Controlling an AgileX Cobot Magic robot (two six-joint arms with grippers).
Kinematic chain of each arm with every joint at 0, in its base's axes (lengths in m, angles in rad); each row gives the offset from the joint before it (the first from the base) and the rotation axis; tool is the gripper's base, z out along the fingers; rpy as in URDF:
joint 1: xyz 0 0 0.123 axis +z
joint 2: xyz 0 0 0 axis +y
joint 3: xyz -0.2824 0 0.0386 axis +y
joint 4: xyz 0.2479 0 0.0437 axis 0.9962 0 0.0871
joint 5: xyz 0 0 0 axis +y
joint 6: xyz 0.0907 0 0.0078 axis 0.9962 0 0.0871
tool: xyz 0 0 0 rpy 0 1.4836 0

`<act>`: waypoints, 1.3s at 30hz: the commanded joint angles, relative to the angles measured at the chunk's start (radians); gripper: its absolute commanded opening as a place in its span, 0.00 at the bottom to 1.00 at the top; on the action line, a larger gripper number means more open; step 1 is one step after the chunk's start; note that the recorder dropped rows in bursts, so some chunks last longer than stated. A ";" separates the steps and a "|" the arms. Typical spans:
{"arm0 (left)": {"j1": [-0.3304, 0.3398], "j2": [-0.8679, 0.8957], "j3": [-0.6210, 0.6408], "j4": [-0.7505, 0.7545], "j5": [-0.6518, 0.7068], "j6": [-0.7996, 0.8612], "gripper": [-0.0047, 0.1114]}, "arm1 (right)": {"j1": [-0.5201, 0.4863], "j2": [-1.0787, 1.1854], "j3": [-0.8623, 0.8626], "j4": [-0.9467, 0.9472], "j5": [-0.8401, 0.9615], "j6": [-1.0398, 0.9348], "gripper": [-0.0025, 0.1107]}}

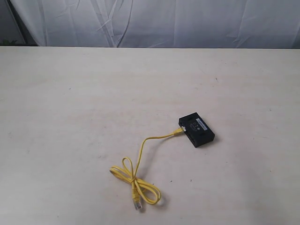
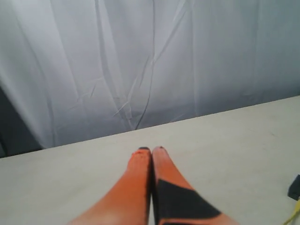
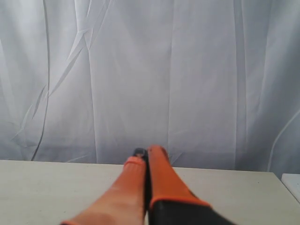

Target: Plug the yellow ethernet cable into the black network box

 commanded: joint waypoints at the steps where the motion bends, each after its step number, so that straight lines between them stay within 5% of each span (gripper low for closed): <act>1: 0.096 -0.072 0.071 -0.002 -0.004 -0.021 0.04 | -0.001 -0.007 0.005 0.003 -0.011 0.000 0.01; 6: 0.217 -0.172 0.160 -0.144 -0.006 0.107 0.04 | -0.001 -0.007 0.005 0.003 -0.011 0.000 0.01; 15: 0.367 -0.273 0.266 -0.182 -0.011 0.092 0.04 | -0.001 -0.007 0.005 0.003 -0.011 0.000 0.01; 26: 0.386 -0.296 0.418 -0.182 -0.056 0.047 0.04 | -0.001 -0.007 0.005 0.008 -0.018 0.000 0.01; 39: 0.386 -0.296 0.421 -0.178 -0.066 0.047 0.04 | -0.001 -0.007 0.005 0.008 -0.018 0.000 0.01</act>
